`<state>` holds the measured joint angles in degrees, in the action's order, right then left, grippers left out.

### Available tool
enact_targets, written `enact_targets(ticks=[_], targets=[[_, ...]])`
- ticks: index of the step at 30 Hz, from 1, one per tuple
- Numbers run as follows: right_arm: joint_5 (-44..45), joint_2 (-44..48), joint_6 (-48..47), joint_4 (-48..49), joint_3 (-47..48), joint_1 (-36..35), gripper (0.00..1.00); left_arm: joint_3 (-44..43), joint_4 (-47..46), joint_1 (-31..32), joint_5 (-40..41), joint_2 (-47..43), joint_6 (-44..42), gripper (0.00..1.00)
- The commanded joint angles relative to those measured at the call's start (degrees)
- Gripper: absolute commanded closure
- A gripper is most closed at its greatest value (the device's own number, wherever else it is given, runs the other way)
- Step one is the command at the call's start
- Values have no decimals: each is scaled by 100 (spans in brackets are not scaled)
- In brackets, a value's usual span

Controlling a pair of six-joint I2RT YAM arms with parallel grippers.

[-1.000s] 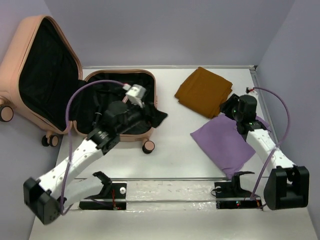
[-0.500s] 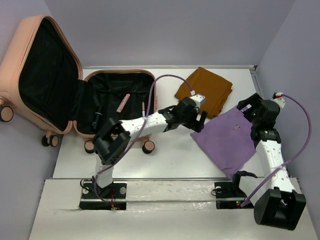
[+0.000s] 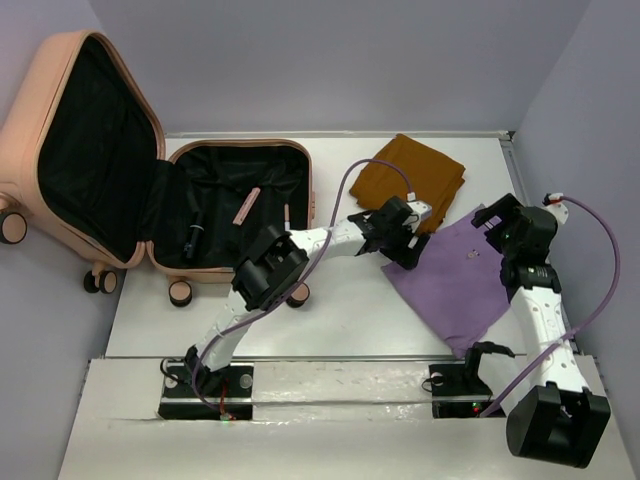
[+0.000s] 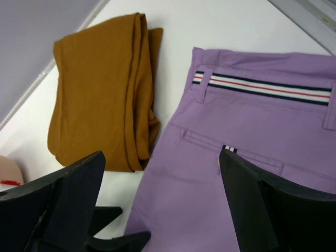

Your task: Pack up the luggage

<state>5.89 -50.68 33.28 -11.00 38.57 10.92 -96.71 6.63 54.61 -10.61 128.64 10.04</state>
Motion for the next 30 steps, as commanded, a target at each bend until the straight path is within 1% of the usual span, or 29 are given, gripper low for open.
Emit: enact_targets(ticks=[1, 2, 3, 5, 6, 7, 8, 9, 13, 14, 15, 16, 17, 18, 19, 20, 21, 23, 26, 27, 29, 30], targets=[[210, 75, 135, -16, -182, 51, 4, -287, 277, -3, -635, 381, -91, 15], [280, 23, 161, -16, -226, 51, 4, -314, 268, -3, -705, 486, -47, 18], [455, -21, 179, -33, -270, 103, 4, -314, 260, -3, -827, 530, -20, 25], [745, -74, 197, -77, -437, 104, 3, -253, 198, -3, -960, 574, 33, 31], [903, -83, 205, -129, -499, 164, 1, -183, 128, -3, -995, 557, 59, 34], [1375, -13, 292, -278, -543, 226, 0, -112, -20, -3, -1091, 522, 129, 40], [1632, 57, 346, -349, -665, 227, 0, 45, -100, -3, -1127, 461, 147, 42], [1948, 223, 407, -428, -727, 348, 0, 134, -170, -3, -1214, 426, 191, 47], [2381, 488, 609, -648, -930, 569, 0, 678, -628, -12, -1381, 232, 366, 63], [2338, 497, 610, -657, -947, 761, 0, 792, -915, -20, -1452, 197, 445, 65], [2294, 454, 618, -666, -965, 867, 0, 985, -1014, -21, -1513, 136, 472, 67], [2111, 288, 662, -701, -939, 1164, 0, 1091, -1180, -29, -1549, 39, 542, 74], [2005, 191, 680, -710, -947, 1324, 0, 1240, -1330, -47, -1540, -31, 595, 78], [1638, 76, 715, -675, -956, 1534, 0, 1538, -1592, -82, -1619, -84, 647, 86], [1452, -194, 698, -649, -956, 1875, 0, 1645, -1665, -99, -1646, -172, 726, 90], [1302, -336, 715, -631, -948, 2009, 0, 1794, -1709, -108, -1646, -216, 736, 94], [1048, -468, 689, -553, -930, 2089, 0, 1856, -1788, -108, -1594, -260, 736, 94], [967, -801, 671, -473, -912, 2151, 0, 1988, -1858, -108, -1584, -391, 745, 94], [415, -1189, 443, -209, -860, 2151, 0, 2111, -1911, -117, -1488, -550, 727, 94], [39, -1460, 304, -79, -842, 2151, 0, 2121, -1920, -117, -1479, -568, 710, 94], [-489, -1664, 171, 45, -790, 2151, 0, 2147, -1920, -143, -1479, -586, 683, 94], [-492, -1726, 170, 115, -807, 2151, 0, 2156, -1920, -144, -1479, -586, 683, 94]])
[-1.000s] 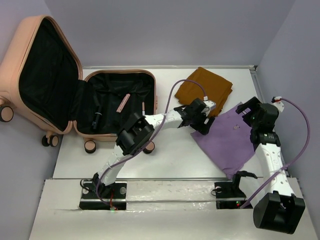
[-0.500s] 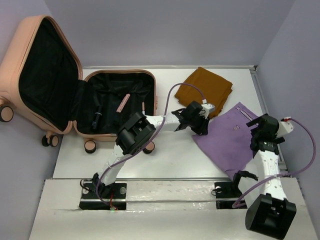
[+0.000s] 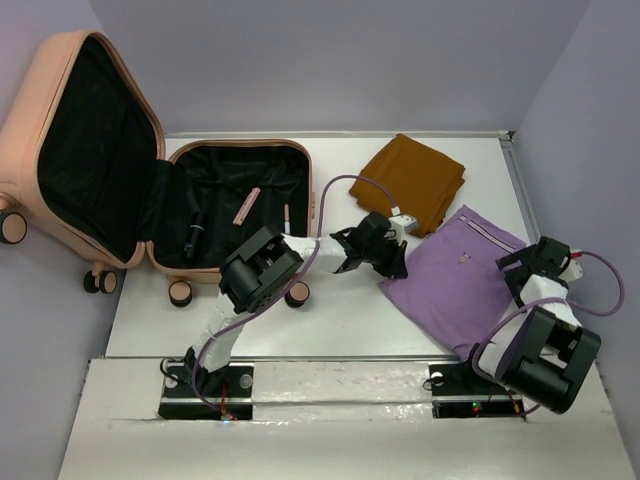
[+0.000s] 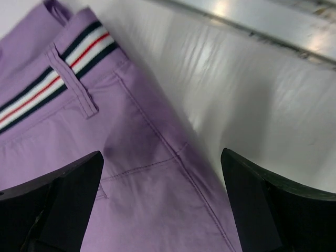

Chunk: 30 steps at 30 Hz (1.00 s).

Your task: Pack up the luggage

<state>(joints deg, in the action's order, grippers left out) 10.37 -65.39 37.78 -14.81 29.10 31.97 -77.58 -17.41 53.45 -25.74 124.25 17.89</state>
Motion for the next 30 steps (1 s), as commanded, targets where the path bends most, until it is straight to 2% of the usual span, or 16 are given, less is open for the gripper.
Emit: enact_targets(ticks=[1, 6, 7, 12, 15, 17, 18, 20, 21, 22, 23, 27, 28, 30], targets=[[-993, -342, -263, 531, 113, 47, 0, 243, 484, -36, 25, -129, -110, 94], [-1353, -914, -61, 637, 122, 47, 6, 235, 475, -37, 7, -111, -128, 94], [-1441, -1089, -25, 715, 139, 47, 15, 226, 475, -37, -1, -120, -145, 94], [-1845, -1468, 124, 953, 148, 47, 31, 165, 475, -37, -71, -146, -154, 94], [-1977, -1556, 54, 971, 219, 47, 53, 129, 466, -28, -89, -111, -146, 94], [-1995, -1521, 2, 1032, 184, 47, 59, 120, 466, -28, -90, -102, -172, 94], [-2021, -1504, -16, 1050, 184, 47, 70, 112, 458, -28, -98, -94, -163, 94], [-2083, -1434, -34, 1129, 114, 47, 75, 85, 458, -28, -133, -85, -163, 94], [-2118, -1364, 10, 1329, 44, 47, 80, 85, 449, -28, -151, -76, -146, 94], [-2223, -1154, 10, 1410, -27, 47, 90, 77, 423, -19, -151, -85, -128, 94], [-2258, -1004, 19, 1619, -184, 47, 93, 68, 414, -10, -160, -85, -119, 94], [-2338, 225, 36, 2130, -624, 47, 93, 68, 335, 69, -238, -146, -49, 94], [-2347, 837, 71, 2140, -669, 47, 93, 68, 248, 86, -282, -181, 21, 94], [-2443, 1403, 107, 2123, -634, 47, 93, 15, 186, 174, -388, -251, 100, 94]])
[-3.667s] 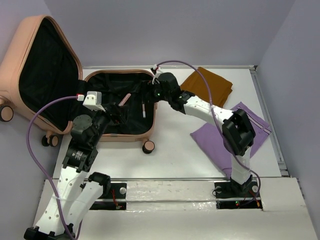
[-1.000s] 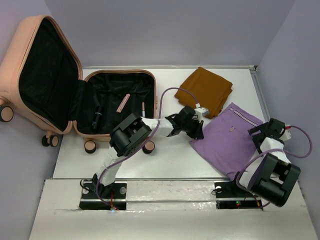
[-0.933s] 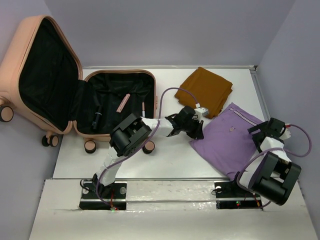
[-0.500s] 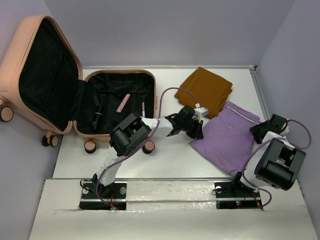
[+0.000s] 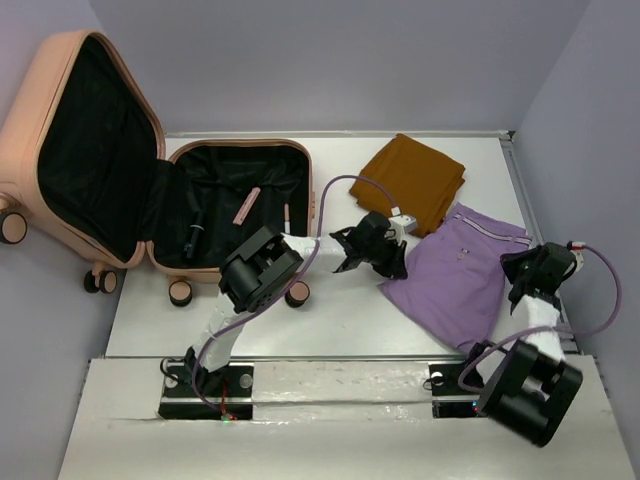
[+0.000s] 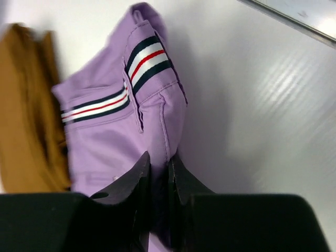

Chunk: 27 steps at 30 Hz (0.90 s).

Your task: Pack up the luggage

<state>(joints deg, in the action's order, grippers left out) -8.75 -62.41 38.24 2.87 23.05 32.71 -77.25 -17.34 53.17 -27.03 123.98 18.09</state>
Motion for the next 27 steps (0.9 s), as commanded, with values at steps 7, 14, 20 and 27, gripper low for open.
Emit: enact_targets(ticks=[7, 14, 20, 27], targets=[[-742, 2400, -97, -461, 761, -28, 93, -317, -128, 343, -592, -778, 458, 94], [-1619, 2453, 131, -595, 1483, -28, 93, -528, -305, 282, -717, -1717, 705, 94], [-1550, 1989, 350, -692, 1598, -28, 93, -529, 90, -113, -699, -1931, 661, 94], [-1796, 1749, 184, -236, 561, -28, 93, 517, -22, -228, -278, -1939, 555, 94]])
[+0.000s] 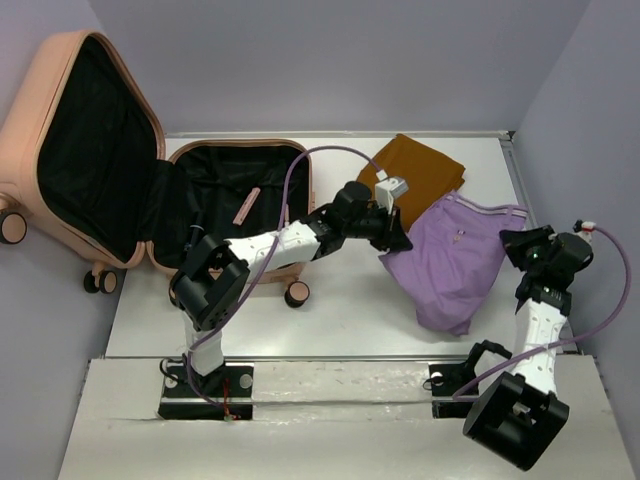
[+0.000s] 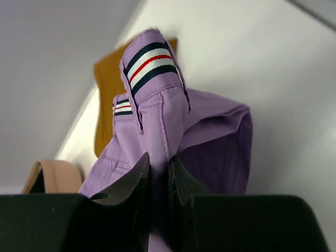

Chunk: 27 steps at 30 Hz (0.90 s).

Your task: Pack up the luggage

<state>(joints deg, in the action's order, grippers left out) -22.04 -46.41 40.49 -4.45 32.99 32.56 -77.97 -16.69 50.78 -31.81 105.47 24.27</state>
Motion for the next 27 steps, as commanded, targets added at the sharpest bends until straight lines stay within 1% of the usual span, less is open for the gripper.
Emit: enact_targets(ticks=[1, 4, 6, 7, 9, 10, 11, 13, 14, 15, 16, 17, 18, 19, 20, 21, 22, 23, 24, 25, 26, 27], targets=[[-529, 228, 11, 802, -478, -12, 93, 686, -202, -16, 228, -132, 15, 94], [-712, 230, -50, 744, -145, -65, 93, 766, -256, -139, 254, -333, 25, 94], [-854, 133, 20, 726, 154, -231, 93, 792, -256, -165, 281, -439, 16, 94], [-889, 28, 29, 717, 242, -554, 93, 801, -247, -191, 290, -501, 16, 94], [-689, -60, 3, 682, 400, -1056, 93, 793, -204, -279, 290, -659, 7, 94], [-339, -104, 3, 673, 549, -1363, 93, 732, -142, -323, 255, -703, 7, 94], [-170, -244, 29, 699, 637, -1931, 93, 670, -107, -384, 194, -756, 7, 94], [-29, -481, 178, 1006, 796, -2375, 93, 381, 7, -595, 53, -782, 25, 94], [24, -779, 387, 1164, 962, -2690, 93, 223, 208, -674, 9, -782, -19, 94], [68, -947, 476, 1435, 1068, -2832, 93, -170, 349, -875, -35, -774, -63, 94], [156, -1305, 625, 1534, 1382, -2982, 93, -418, 690, -1008, -62, -695, -98, 94], [200, -1309, 696, 1630, 1568, -3122, 93, -716, 858, -1166, -149, -695, -98, 94], [253, -1657, 749, 1849, 1744, -3428, 93, -1328, 999, -1324, -420, -590, -98, 94], [305, -1852, 828, 1929, 1937, -3579, 93, -1639, 1157, -1647, -474, -537, -124, 94], [358, -2080, 846, 1974, 2418, -3729, 93, -2007, 1603, -1825, -510, -406, -151, 94], [367, -2552, 847, 2009, 2675, -4070, 93, -2672, 1877, -2009, -684, -352, -203, 94], [437, -2783, 847, 2035, 2930, -4264, 93, -2957, 2341, -2385, -764, -291, -238, 94], [481, -3012, 847, 2097, 3367, -4432, 93, -3213, 2528, -2580, -791, -247, -282, 94], [516, -3240, 838, 2184, 3598, -4607, 93, -3502, 2678, -2791, -861, -246, -309, 94], [543, -3773, 855, 2185, 3861, -4748, 93, -3557, 2767, -3028, -957, -255, -292, 94], [508, -4057, 881, 2220, 4377, -5037, 93, -3567, 2907, -3527, -1028, -307, -318, 94], [517, -4338, 977, 2359, 4617, -5170, 93, -3532, 2995, -3793, -1003, -334, -361, 94]])
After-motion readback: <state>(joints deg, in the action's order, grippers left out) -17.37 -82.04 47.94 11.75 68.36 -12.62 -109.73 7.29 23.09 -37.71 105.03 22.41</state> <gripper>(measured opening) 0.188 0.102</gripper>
